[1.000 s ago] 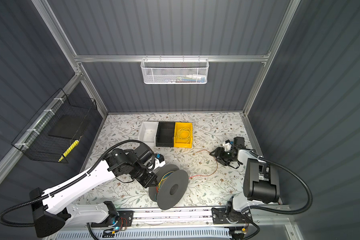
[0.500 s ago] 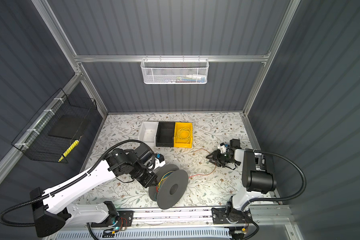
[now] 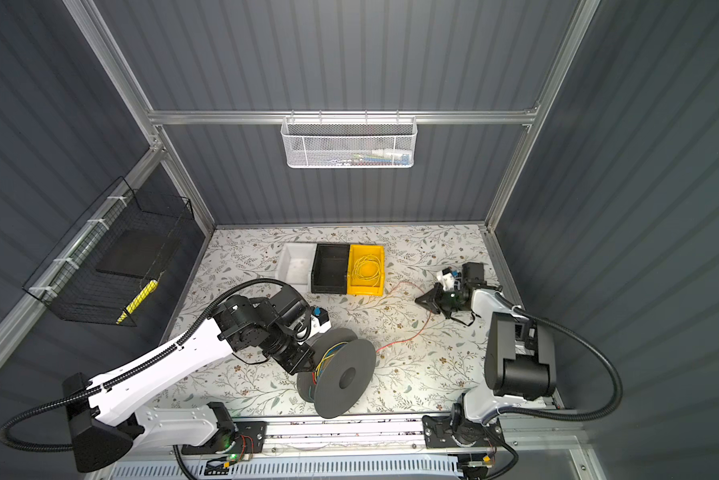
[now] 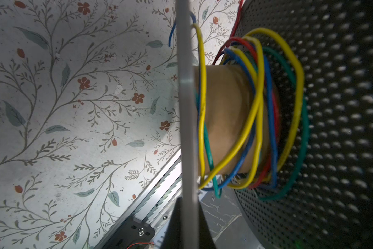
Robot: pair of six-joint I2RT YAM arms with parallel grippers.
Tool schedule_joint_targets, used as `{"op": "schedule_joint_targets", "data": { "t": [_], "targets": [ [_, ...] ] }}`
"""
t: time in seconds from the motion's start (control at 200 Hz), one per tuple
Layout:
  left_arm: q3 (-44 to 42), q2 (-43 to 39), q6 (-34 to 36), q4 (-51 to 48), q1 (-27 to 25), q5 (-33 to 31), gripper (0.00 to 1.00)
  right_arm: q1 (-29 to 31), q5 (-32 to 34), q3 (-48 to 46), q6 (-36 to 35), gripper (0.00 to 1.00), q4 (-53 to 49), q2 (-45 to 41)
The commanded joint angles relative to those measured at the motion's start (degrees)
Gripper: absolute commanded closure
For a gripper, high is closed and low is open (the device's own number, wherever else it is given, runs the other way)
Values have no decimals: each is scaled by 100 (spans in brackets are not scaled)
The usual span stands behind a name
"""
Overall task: Wrap the cables
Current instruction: 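Raise the red wire above the spool with right while left tilts spool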
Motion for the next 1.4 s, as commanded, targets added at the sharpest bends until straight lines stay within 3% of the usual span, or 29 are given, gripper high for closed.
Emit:
{"op": "schedule_joint_targets", "data": {
  "t": [0.0, 0.135, 0.25, 0.4, 0.58, 0.765, 0.87, 0.98, 1.096, 1.226, 1.396],
  "targets": [
    [649, 237, 373, -292, -14, 143, 100, 61, 191, 1180, 9, 100, -915, -807],
    [1288, 666, 478, -634, -29, -536, 100, 274, 238, 3062, 240, 100, -1794, -1160],
    [1695, 967, 113, -391, -125, -1003, 100, 622, 128, 4591, 571, 100, -2284, -1113],
    [2213, 1421, -690, -49, -403, -1651, 100, 1421, 159, 5248, 1211, 100, -2069, -1303],
    [1933, 1238, -1769, 791, -412, -2234, 100, 2295, 451, 5025, 1802, 100, -1483, -1727],
    [1997, 1411, -2072, 1354, -445, -2763, 100, 3181, 958, 5057, 2024, 100, -1264, -1866],
    [2141, 1565, -2262, 1341, -464, -3433, 100, 3652, 1158, 4968, 2349, 100, -769, -1877],
    [1661, 1217, -2779, 2647, -447, -3598, 100, 4320, 1446, 4822, 2660, 100, -162, -1991],
    [1861, 1295, -3221, 3410, -449, -3894, 100, 5137, 2009, 4293, 2801, 100, 355, -2380],
    [1705, 1320, -3887, 4735, -250, -3688, 100, 5781, 2725, 3088, 2996, 100, 949, -3302],
    [594, 1003, -5074, 7083, 293, -3010, 100, 5861, 4113, 1414, 3003, 100, 1136, -4886]
  ]
}}
